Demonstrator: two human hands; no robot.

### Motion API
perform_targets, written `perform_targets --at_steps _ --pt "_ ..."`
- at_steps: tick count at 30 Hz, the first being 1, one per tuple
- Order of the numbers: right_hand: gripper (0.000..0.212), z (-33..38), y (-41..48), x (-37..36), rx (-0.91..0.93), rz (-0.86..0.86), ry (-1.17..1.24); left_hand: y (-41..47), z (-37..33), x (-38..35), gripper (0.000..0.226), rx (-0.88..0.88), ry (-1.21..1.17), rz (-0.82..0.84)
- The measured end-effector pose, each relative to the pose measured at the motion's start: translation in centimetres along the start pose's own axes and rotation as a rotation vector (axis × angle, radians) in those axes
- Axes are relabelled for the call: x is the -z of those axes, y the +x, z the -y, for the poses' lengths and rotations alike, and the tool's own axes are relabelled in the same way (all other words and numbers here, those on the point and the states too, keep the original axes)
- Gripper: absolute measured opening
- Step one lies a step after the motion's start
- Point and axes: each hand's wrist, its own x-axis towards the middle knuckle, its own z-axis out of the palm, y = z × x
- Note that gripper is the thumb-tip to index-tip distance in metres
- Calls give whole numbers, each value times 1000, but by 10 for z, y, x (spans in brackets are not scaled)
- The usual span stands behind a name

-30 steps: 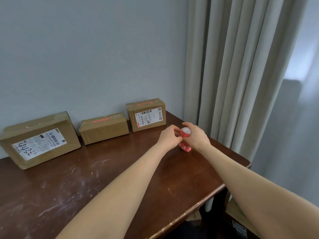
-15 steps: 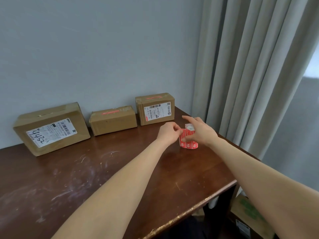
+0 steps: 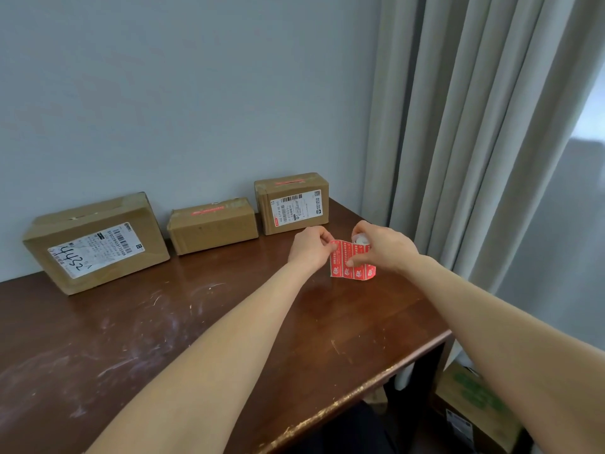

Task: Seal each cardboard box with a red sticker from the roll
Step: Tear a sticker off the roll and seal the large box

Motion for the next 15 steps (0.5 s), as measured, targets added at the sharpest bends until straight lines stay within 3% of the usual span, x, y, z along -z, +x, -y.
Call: perform_targets --at_steps 5,10,15 --pt "52 -2 -1 -9 13 7 -23 0 4 -3 8 -9 -2 -12" --pt "56 -1 -1 -10 3 4 -10 -1 -1 -1 32 -120 14 57" --pt "50 3 0 -4 39 -29 -89 3 -4 -3 12 -157 77 30"
